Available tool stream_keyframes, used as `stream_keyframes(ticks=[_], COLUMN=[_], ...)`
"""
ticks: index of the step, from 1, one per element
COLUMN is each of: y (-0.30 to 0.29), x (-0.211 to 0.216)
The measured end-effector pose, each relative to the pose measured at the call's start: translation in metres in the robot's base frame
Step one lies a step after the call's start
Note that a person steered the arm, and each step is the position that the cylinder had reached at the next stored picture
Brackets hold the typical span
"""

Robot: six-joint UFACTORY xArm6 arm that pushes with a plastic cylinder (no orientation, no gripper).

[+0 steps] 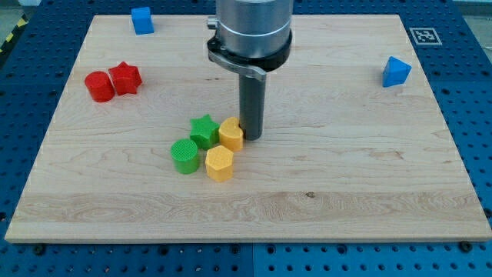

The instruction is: Move the blue triangle to the center

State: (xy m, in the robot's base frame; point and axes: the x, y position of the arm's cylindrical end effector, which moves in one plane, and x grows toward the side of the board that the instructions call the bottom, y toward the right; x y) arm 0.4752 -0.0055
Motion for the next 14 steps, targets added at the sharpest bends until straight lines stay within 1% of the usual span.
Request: stream_keyframes(ticks=[1,2,3,4,5,6,7,8,9,11,12,13,14], y=[-0.025,-0.031,-0.009,0.045,0.144,0.260,0.318,0.308,0.273,0.184,0.197,0.242,0.254], x=[0.000,-0.034,-0.111,-0.175,-0.183,-0.182,-0.149,-0.118,-0.127,-0.124,-0.116,-0.098,-0.090])
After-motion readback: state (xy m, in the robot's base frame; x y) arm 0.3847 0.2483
